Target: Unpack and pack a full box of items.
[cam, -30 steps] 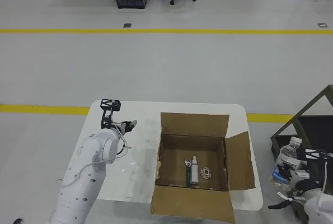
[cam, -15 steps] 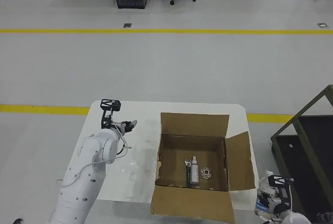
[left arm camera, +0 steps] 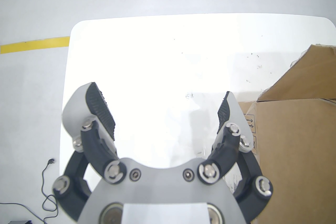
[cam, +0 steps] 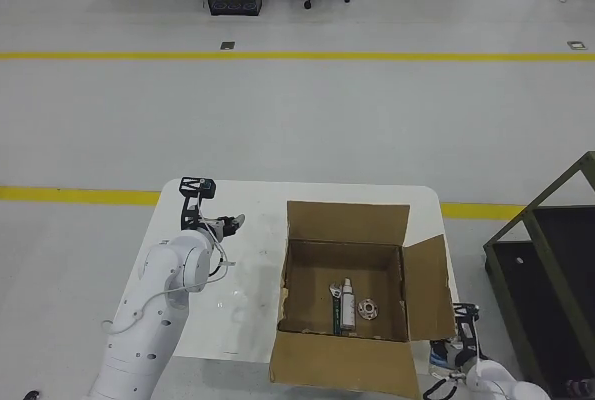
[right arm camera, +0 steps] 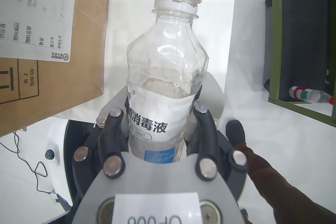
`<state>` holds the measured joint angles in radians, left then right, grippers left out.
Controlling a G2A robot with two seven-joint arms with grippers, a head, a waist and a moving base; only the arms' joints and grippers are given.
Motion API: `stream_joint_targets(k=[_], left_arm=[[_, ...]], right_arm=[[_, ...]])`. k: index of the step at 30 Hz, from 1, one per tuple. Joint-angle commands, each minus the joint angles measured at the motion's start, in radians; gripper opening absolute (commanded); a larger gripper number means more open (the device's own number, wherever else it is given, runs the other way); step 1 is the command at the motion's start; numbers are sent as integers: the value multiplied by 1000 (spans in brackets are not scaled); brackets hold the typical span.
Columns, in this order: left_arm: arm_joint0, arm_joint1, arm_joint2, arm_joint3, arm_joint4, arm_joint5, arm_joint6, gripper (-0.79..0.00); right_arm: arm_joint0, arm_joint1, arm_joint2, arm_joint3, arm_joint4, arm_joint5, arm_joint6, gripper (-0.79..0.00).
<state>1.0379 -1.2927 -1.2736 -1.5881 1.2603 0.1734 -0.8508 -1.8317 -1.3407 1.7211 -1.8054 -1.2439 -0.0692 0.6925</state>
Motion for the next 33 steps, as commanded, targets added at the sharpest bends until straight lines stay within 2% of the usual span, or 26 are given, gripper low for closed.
stream_joint_targets(k=[1, 3, 5, 6, 8, 16, 18, 20, 22, 23, 29, 33], left_arm=[[0, 0, 0, 0, 0, 0, 0, 0], [0, 0, 0, 0, 0, 0, 0, 0], [0, 0, 0, 0, 0, 0, 0, 0], [0, 0, 0, 0, 0, 0, 0, 0], [0, 0, 0, 0, 0, 0, 0, 0], [0, 0, 0, 0, 0, 0, 0, 0], [0, 0, 0, 0, 0, 0, 0, 0], [0, 0, 0, 0, 0, 0, 0, 0], [0, 0, 0, 0, 0, 0, 0, 0], [0, 0, 0, 0, 0, 0, 0, 0], [0, 0, 0, 0, 0, 0, 0, 0], [0, 0, 0, 0, 0, 0, 0, 0]], right_arm=[[13, 1, -6, 15, -1, 5, 1, -767], [25, 2, -10, 32, -1, 9, 1, -708], [38, 2, -15, 50, -2, 15, 4, -683], [43, 3, -19, 55, -4, 17, 3, -631], [51, 3, -29, 66, -7, 19, 0, -446], [74, 4, -62, 102, -13, 37, -3, -406], [74, 4, -68, 102, -13, 42, -2, -215], [73, 4, -71, 101, -7, 46, -6, -212], [72, 5, -73, 100, -6, 51, -6, -142], [72, 5, -75, 98, -5, 53, -6, 0], [63, 8, -73, 73, -4, 60, -1, 0], [36, 12, -47, 2, 2, 61, -5, 0]])
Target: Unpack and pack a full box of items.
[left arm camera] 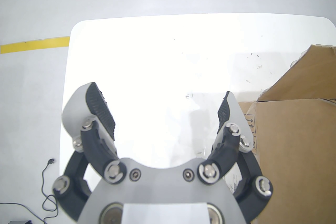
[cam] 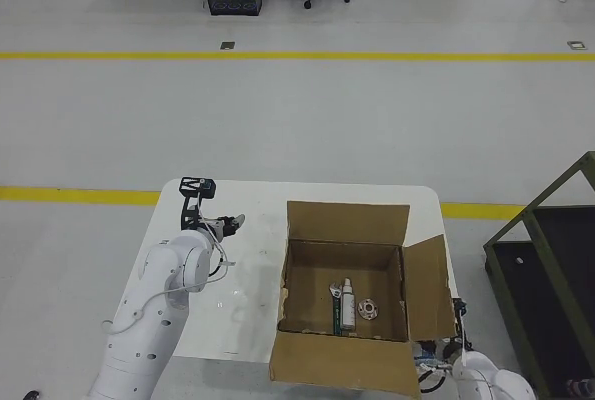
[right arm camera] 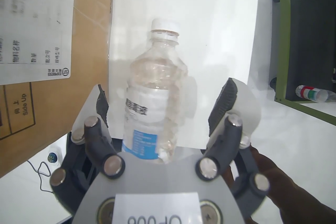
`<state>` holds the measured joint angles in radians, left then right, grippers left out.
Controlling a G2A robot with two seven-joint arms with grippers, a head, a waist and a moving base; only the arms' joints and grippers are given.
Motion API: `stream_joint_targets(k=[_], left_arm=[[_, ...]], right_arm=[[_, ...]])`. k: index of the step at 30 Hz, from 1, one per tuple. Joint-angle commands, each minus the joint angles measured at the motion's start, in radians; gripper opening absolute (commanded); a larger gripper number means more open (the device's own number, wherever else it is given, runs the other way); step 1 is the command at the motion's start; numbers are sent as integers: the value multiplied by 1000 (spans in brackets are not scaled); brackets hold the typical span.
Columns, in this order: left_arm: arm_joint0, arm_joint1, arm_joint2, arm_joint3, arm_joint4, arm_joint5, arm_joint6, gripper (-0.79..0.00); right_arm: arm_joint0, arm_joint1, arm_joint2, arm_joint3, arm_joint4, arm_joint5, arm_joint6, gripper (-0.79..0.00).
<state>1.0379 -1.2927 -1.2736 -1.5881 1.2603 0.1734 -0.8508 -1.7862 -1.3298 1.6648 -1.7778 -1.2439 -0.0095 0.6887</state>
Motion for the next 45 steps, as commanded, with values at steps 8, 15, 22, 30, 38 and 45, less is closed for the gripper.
stream_joint_targets(k=[8, 15, 22, 30, 38, 45], left_arm=[[0, 0, 0, 0, 0, 0, 0, 0], [0, 0, 0, 0, 0, 0, 0, 0], [0, 0, 0, 0, 0, 0, 0, 0], [0, 0, 0, 0, 0, 0, 0, 0], [0, 0, 0, 0, 0, 0, 0, 0], [0, 0, 0, 0, 0, 0, 0, 0]], right_arm=[[-124, 4, 141, -298, 116, 35, -44, -18], [-200, 4, 275, -521, 203, 40, -90, -603], [-170, 7, 293, -572, 273, -31, -141, -785], [-45, 16, 97, -572, 185, -71, -84, -785], [108, 1, -300, -401, -132, 150, 60, -785], [283, -35, -473, -90, -174, 359, 127, -785]])
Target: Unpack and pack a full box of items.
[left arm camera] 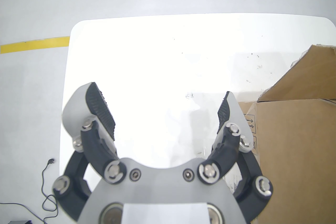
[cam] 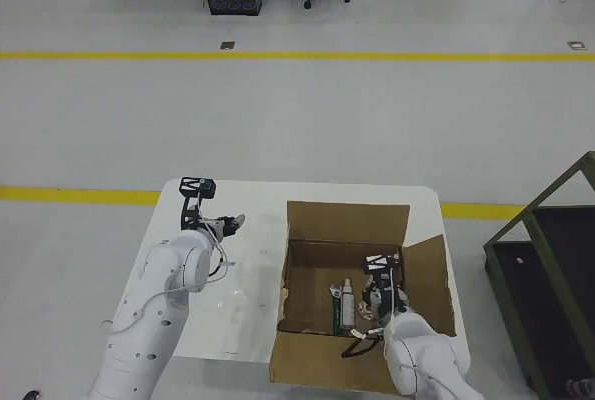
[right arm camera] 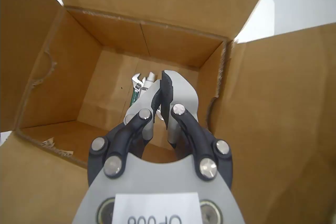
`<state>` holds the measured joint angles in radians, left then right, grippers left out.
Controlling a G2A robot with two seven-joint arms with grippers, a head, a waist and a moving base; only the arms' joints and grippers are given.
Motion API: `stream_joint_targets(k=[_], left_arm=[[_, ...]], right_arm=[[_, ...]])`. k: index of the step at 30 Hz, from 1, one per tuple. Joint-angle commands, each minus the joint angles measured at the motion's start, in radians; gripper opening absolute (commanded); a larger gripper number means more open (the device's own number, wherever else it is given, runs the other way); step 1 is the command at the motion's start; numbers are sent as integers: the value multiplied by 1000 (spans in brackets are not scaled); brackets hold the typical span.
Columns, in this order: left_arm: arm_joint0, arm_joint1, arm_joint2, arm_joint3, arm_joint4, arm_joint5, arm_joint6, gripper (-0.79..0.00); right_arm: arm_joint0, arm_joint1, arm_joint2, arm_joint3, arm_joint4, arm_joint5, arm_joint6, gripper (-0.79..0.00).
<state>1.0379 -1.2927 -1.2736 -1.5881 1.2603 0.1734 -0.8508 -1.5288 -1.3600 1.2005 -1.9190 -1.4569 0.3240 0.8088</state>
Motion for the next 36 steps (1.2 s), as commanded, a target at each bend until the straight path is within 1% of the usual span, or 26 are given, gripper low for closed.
stream_joint_targets(k=[1, 4, 6, 9, 17, 21, 22, 23, 24, 28, 29, 30, 32, 34, 36], left_arm=[[0, 0, 0, 0, 0, 0, 0, 0], [0, 0, 0, 0, 0, 0, 0, 0], [0, 0, 0, 0, 0, 0, 0, 0], [0, 0, 0, 0, 0, 0, 0, 0], [0, 0, 0, 0, 0, 0, 0, 0], [0, 0, 0, 0, 0, 0, 0, 0], [0, 0, 0, 0, 0, 0, 0, 0], [0, 0, 0, 0, 0, 0, 0, 0], [0, 0, 0, 0, 0, 0, 0, 0], [0, 0, 0, 0, 0, 0, 0, 0], [0, 0, 0, 0, 0, 0, 0, 0], [0, 0, 0, 0, 0, 0, 0, 0], [0, 0, 0, 0, 0, 0, 0, 0], [0, 0, 0, 0, 0, 0, 0, 0], [0, 0, 0, 0, 0, 0, 0, 0]], right_arm=[[47, -8, -20, 91, 42, 34, 11, -785], [108, -19, -57, 186, 54, 44, 18, -785], [136, -24, -73, 220, 47, 48, 22, -785], [153, -28, -82, 233, 43, 54, 25, -785], [153, -28, -82, 233, 43, 54, 25, -785], [151, -29, -78, 251, 64, 15, 12, -785], [160, -31, -83, 273, 65, 16, 17, -760], [174, -33, -92, 293, 64, 17, 24, -702], [189, -37, -104, 311, 68, 13, 32, -677], [260, -52, -154, 399, 59, 27, 92, -668], [273, -56, -163, 416, 54, 36, 103, -631], [284, -59, -171, 426, 58, 40, 114, -554], [298, -64, -176, 440, 62, 57, 125, -551], [306, -67, -172, 454, 64, 76, 136, -529], [309, -69, -165, 459, 69, 84, 148, -489]])
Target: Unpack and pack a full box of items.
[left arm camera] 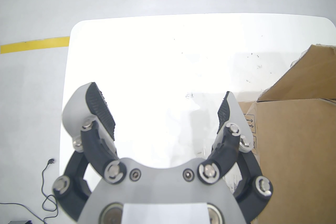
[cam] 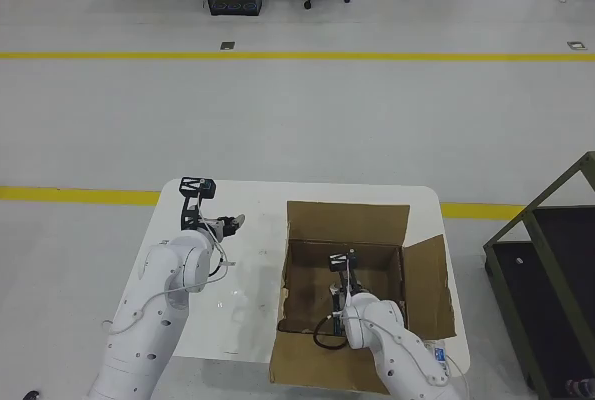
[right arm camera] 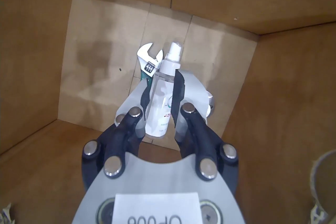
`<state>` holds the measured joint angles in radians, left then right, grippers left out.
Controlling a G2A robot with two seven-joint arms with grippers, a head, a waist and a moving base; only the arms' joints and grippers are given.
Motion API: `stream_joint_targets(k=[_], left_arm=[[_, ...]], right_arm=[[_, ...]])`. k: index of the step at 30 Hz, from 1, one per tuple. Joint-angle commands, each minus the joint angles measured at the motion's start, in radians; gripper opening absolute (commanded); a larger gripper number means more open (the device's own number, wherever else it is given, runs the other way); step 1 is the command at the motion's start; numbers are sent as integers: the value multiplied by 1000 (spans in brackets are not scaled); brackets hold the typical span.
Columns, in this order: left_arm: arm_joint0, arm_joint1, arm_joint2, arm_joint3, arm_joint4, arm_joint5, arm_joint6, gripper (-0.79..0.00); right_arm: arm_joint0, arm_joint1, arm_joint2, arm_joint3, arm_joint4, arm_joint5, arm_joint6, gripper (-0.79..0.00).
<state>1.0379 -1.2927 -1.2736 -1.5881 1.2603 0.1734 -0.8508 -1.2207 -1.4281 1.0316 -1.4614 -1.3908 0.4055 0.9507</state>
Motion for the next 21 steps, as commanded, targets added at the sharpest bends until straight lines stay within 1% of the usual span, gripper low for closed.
stream_joint_targets(k=[1, 4, 6, 9, 10, 13, 14, 15, 17, 21], left_arm=[[0, 0, 0, 0, 0, 0, 0, 0], [0, 0, 0, 0, 0, 0, 0, 0], [0, 0, 0, 0, 0, 0, 0, 0], [0, 0, 0, 0, 0, 0, 0, 0], [0, 0, 0, 0, 0, 0, 0, 0], [0, 0, 0, 0, 0, 0, 0, 0], [0, 0, 0, 0, 0, 0, 0, 0], [0, 0, 0, 0, 0, 0, 0, 0], [0, 0, 0, 0, 0, 0, 0, 0], [0, 0, 0, 0, 0, 0, 0, 0]], right_arm=[[1, 0, 9, 2, 0, 5, 12, -471], [-7, 1, 30, -7, 0, 14, 29, -409], [-14, 2, 41, -8, 2, 12, 35, -406], [-15, 1, 47, 10, 12, 7, 38, -363], [-14, 0, 47, 14, 15, 7, 38, -369], [-15, -4, 42, 24, 24, 5, 33, -339], [-14, -5, 39, 30, 26, 6, 32, -308], [-13, -6, 37, 35, 27, 8, 30, -299], [-10, -9, 32, 50, 30, 10, 28, -237], [2, -15, 24, 83, 37, 15, 23, -219]])
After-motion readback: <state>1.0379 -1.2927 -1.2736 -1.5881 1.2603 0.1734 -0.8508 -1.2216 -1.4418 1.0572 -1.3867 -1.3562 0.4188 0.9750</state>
